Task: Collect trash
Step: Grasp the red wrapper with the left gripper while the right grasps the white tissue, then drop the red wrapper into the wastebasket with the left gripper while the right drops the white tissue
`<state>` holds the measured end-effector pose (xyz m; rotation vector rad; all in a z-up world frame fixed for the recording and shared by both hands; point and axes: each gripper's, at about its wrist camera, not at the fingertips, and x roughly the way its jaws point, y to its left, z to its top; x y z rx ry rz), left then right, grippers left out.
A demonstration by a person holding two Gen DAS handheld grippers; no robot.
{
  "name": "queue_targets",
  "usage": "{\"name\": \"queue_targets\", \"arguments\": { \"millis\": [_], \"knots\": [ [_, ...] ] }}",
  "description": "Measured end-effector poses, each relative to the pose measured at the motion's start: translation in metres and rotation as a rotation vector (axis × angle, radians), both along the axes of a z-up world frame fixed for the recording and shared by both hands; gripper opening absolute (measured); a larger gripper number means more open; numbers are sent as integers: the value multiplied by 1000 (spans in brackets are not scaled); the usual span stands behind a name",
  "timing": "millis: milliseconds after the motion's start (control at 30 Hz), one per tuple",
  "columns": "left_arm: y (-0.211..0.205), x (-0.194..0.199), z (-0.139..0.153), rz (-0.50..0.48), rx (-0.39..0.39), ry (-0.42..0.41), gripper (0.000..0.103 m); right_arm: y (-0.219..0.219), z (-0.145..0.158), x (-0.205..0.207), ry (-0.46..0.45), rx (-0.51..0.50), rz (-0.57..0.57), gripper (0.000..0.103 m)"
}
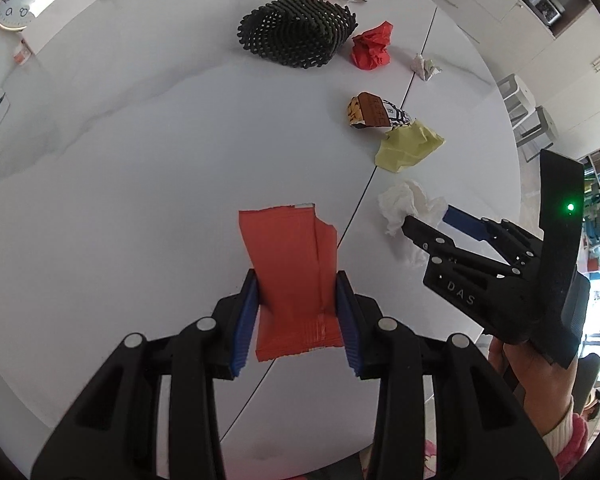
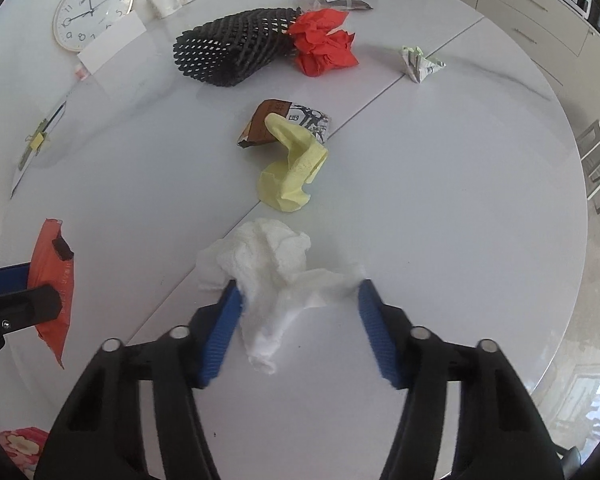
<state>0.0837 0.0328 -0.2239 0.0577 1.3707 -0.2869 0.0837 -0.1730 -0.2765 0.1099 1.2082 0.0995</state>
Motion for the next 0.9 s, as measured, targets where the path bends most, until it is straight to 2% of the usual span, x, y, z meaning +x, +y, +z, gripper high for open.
{"name": "queue_targets", "arguments": {
  "millis": [33,100,233,367,533,700,900],
  "knots": [
    [-2,1,0,-9,0,-2,37,-2,-1,-1,3,9,-13,43],
    [-9,5,-2,-30,2,-6,37,-8,1,-5,-4,28,-36,30],
    [-25,-2,0,-93,12,-18,37,-25,15,-22,-32,61,-79,27],
    [-57,-18,7,-197,4,-32,37,-58,33,-52,-62,105,-153,27],
    [-129,-52,9,-372,-55,-12,37,-114,53,-112,-76,86,-267,27],
    [-214,-92,-5,-542,-71,29,37,-173,51,-170,-49,66,-388,27],
    [-289,-121,-39,-615,-72,104,37,-232,41,-222,-18,69,-476,27]
  ]
}}
